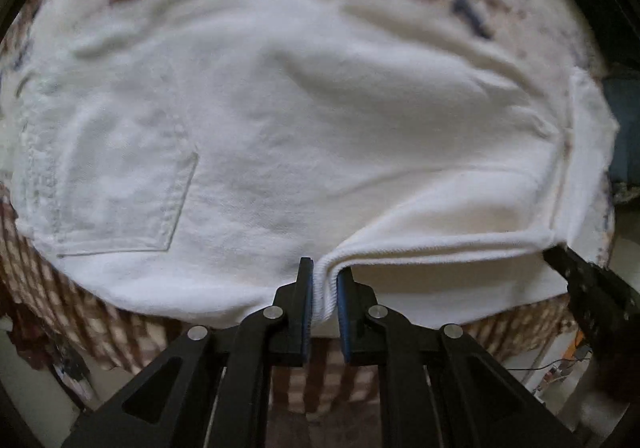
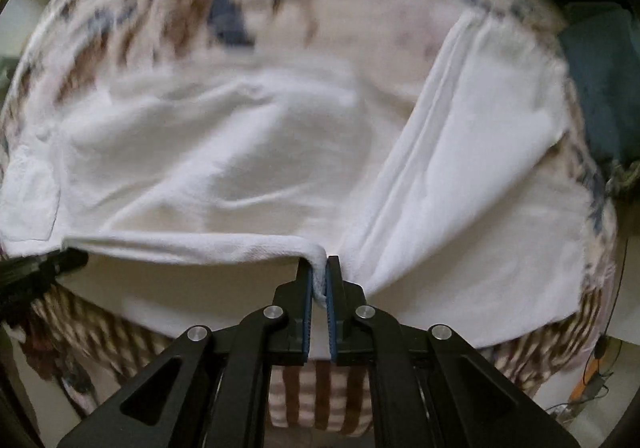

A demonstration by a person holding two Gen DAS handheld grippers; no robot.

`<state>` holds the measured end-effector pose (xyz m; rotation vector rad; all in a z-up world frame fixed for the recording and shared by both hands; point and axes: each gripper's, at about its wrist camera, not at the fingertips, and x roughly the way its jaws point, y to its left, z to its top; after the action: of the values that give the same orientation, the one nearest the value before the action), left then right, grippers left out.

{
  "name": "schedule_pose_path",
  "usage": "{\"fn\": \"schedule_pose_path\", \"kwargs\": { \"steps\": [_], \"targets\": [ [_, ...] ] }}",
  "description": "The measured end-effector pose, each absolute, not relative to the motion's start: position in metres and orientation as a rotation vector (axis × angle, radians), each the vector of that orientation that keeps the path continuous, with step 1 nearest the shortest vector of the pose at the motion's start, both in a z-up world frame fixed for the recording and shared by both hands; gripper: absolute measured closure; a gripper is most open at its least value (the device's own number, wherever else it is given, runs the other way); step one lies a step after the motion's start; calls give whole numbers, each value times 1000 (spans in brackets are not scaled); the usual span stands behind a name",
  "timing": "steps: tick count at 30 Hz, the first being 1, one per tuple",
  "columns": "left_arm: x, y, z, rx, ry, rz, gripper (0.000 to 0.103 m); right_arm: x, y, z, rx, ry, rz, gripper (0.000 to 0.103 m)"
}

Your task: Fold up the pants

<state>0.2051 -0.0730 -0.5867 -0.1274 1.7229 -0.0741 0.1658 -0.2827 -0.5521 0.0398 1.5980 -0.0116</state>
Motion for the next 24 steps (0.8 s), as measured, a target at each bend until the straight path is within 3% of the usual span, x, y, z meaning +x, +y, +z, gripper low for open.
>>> {"fn": "schedule_pose_path", "kwargs": {
  "steps": [5,8,10,12,14,24],
  "targets": [
    [208,-75,-602,-85,1706,-109,94,150,-273,-575,39,1625,-61,94],
    [210,-77,-598,-34,1707,-117,87,146,-273,-576,82,1643,-97,82],
    [212,-78,-589,-7,1692,-117,70,142,-272,-574,111,1663,-104,67],
    [210,-82,-577,70,1668,-101,28,141,-269,-566,131,1667,-109,46],
    [208,-79,-565,98,1637,-82,15,137,-264,-556,159,1671,-108,7],
    [232,-79,-539,147,1535,53,15,133,-292,-504,252,1619,-211,5]
  ]
}}
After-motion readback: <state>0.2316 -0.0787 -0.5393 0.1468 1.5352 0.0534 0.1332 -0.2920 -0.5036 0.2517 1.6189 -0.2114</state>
